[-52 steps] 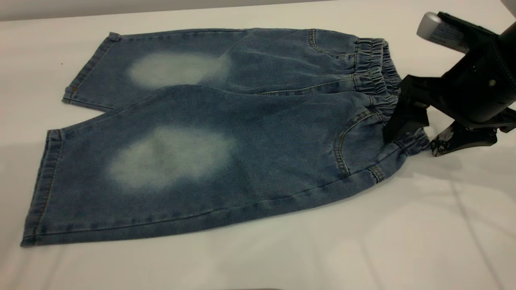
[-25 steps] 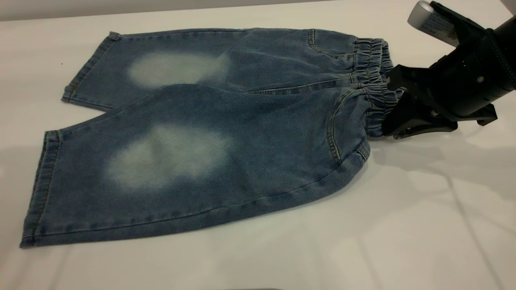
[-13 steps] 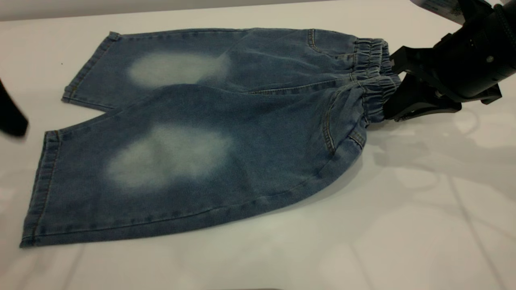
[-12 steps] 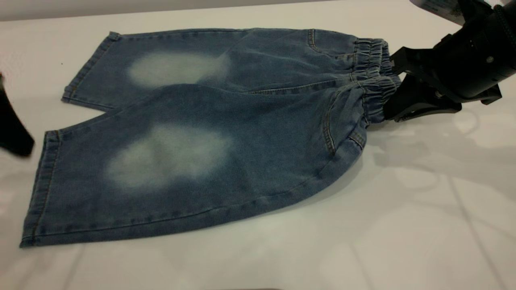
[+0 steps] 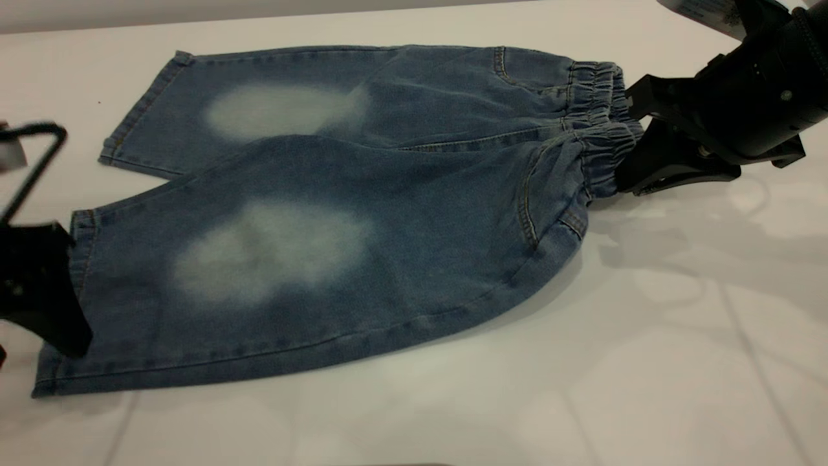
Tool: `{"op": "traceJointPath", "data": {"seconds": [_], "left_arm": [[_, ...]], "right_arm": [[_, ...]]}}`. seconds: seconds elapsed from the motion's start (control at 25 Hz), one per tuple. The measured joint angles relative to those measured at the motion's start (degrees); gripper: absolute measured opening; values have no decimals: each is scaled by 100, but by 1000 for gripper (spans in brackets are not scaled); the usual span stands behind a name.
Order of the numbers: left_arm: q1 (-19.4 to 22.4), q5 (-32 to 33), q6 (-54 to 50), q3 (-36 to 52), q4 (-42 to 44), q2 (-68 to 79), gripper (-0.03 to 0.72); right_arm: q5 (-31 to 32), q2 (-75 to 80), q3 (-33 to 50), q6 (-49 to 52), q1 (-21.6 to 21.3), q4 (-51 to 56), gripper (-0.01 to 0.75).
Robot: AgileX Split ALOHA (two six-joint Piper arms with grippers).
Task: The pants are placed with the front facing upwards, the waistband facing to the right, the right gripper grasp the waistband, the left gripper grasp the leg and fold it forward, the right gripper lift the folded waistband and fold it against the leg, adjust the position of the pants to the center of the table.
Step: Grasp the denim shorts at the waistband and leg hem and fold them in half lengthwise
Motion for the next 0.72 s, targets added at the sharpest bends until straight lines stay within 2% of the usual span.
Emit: {"op": "traceJointPath", "data": {"seconds": [0.16, 0.52, 0.64, 0.72], "left_arm": [[0, -571, -9, 0, 72, 359, 547], [0, -783, -21, -8, 61, 915, 543], [0, -802, -34, -15, 71, 954, 491], [5, -817, -41, -15, 78, 968, 404]], "right_arm": [[0, 0, 0, 0, 0, 0, 29], [2, 0, 0, 0, 0, 0, 29], [2, 0, 0, 0, 0, 0, 29], [2, 0, 0, 7, 0, 0, 29]]}}
